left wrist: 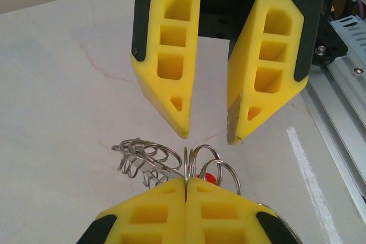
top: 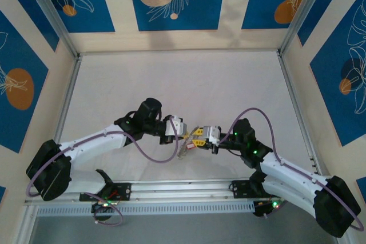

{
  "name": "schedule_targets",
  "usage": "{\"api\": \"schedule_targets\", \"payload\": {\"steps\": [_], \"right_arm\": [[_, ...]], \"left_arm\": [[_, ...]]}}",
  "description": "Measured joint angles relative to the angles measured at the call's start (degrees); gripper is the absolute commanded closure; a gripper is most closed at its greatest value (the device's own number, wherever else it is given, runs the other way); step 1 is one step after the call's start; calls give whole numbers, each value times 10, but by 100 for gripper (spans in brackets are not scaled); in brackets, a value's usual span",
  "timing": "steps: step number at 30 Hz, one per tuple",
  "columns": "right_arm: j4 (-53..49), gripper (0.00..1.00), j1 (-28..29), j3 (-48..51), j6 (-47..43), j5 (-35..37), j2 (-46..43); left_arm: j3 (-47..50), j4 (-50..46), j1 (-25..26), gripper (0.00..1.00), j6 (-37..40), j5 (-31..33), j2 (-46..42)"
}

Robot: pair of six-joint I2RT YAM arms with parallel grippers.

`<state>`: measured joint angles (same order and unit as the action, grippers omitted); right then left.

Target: Put the keys on the keyring

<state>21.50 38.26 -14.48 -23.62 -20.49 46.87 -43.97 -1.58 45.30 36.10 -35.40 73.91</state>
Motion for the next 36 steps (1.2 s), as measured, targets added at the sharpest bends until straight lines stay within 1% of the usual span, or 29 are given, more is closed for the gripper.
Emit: {"api": "schedule_targets", "payload": {"steps": [3,11,21,25,28,30,32,34,36], "right_arm": [[4,72,0,0,0,7,2],[14,80,0,0,0,13,13],[19,81,4,0,-5,12,25],[20,85,7,0,-5,12,35],[21,86,7,0,-5,12,40],[21,89,9,0,-5,13,40],[22,97,9,0,-6,13,40],[22,99,9,0,-7,13,40],[21,100,9,0,-9,12,39]], "left_arm": [[1,8,0,100,-2,-2,0],[8,21,0,100,-2,-13,0],[8,15,1,100,1,-21,2],[8,9,3,100,3,-21,6],[8,7,3,100,3,-21,6],[8,7,3,100,3,-21,6],[8,6,3,100,3,-21,6],[8,4,3,89,5,-20,6],[7,3,3,85,4,-19,6]]}}
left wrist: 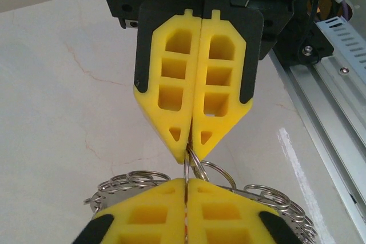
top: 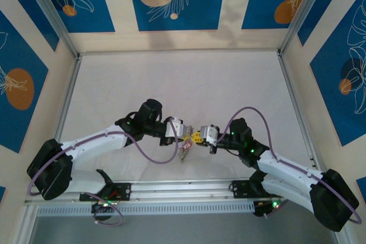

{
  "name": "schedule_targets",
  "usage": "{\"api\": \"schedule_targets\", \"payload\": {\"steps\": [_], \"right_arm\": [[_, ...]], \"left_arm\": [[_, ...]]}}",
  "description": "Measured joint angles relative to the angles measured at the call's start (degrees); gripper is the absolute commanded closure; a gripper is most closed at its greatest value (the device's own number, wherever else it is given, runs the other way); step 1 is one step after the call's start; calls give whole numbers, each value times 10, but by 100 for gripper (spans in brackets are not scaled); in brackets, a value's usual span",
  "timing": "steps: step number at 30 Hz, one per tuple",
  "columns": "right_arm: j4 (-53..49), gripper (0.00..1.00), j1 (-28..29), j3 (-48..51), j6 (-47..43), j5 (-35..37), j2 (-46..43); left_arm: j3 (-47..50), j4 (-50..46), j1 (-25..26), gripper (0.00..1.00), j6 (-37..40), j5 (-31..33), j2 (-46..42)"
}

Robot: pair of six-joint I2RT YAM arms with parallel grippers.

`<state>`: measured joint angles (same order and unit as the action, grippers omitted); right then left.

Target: Put the keys on the keyring

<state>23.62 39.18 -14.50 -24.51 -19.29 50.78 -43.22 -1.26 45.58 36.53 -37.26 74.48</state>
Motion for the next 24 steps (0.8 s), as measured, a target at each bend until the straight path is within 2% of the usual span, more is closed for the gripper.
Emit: {"api": "schedule_targets", "payload": {"steps": [24], "right_arm": [[-5,100,2,4,-6,9,-11]], "left_arm": [[-23,-23,1,83,33,9,26]]}}
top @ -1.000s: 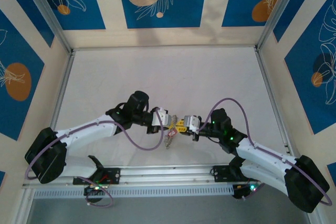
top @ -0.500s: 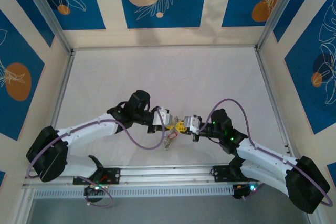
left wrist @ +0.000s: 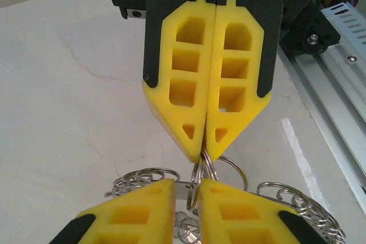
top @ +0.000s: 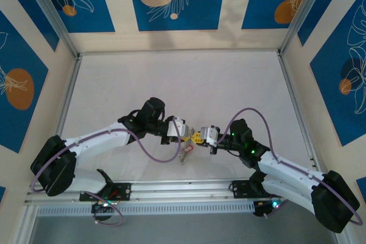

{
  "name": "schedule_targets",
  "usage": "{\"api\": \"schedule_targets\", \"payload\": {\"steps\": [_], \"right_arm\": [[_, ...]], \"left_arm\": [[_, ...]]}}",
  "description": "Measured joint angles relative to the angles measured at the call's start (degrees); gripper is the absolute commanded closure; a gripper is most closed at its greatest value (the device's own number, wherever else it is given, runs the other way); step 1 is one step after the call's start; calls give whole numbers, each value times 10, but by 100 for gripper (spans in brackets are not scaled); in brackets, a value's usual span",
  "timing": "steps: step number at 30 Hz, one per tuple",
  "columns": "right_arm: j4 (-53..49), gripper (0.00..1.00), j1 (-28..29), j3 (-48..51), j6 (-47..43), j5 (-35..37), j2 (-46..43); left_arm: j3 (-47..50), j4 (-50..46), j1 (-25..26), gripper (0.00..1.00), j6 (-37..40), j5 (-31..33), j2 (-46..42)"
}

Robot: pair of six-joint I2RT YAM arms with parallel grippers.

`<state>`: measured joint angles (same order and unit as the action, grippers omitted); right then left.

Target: Put the keys on the keyring

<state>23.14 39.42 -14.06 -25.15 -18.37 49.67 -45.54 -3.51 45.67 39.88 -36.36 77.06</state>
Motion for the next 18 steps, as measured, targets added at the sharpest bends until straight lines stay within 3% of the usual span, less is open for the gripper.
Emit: {"api": "schedule_targets", "payload": {"steps": [3,9,10,13,18], "right_arm": [[0,100,0,0,0,0,0],[0,100,0,0,0,4,0],[0,97,0,0,0,5,0],[0,71,0,0,-6,10,0],[-2,64,3,0,-17,10,-16]], "left_arm": [[0,-3,0,85,7,3,1],[0,-3,0,100,18,9,8],[0,-4,1,100,17,11,8],[1,-1,2,100,17,17,7],[17,8,4,100,16,45,-19]]}}
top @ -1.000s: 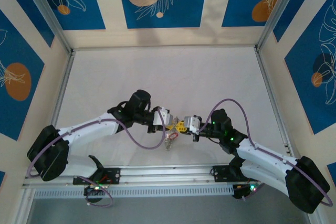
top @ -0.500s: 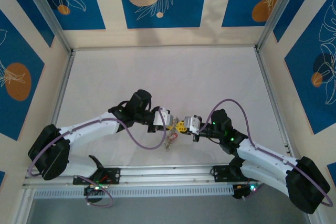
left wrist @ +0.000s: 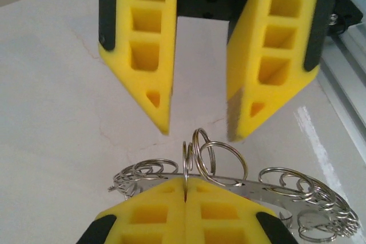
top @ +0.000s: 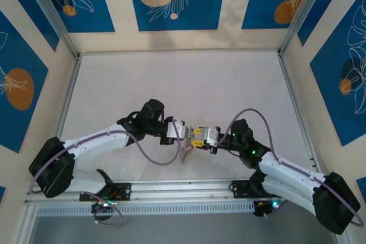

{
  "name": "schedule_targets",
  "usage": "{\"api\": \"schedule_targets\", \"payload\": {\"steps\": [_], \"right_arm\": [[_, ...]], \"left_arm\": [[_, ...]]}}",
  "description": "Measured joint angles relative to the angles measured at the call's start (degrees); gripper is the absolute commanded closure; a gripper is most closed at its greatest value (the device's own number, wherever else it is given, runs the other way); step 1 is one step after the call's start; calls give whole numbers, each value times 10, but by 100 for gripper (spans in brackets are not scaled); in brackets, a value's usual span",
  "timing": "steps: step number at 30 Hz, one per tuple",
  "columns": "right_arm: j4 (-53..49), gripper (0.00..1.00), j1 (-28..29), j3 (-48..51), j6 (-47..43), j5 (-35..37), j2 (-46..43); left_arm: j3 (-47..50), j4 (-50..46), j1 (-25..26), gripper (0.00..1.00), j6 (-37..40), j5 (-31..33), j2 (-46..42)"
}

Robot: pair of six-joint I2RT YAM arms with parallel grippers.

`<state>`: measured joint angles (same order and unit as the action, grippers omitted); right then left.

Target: Put the keys on the keyring

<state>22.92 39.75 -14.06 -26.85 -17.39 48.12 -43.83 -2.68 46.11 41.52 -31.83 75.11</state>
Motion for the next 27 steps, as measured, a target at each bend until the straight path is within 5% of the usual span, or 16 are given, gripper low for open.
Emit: {"api": "schedule_targets", "payload": {"steps": [19,20,24,27], "right_arm": [[21,57,0,-2,-41,-61,-24],[24,59,0,-3,-42,-63,-17],[30,95,0,-19,-50,-66,19],[26,100,0,-35,-49,-67,24]], "left_arm": [[-22,-112,11,100,82,100,-95],[-27,-118,11,100,86,99,-96],[-30,-122,11,100,97,99,-99],[-30,-131,11,100,102,99,-101]]}}
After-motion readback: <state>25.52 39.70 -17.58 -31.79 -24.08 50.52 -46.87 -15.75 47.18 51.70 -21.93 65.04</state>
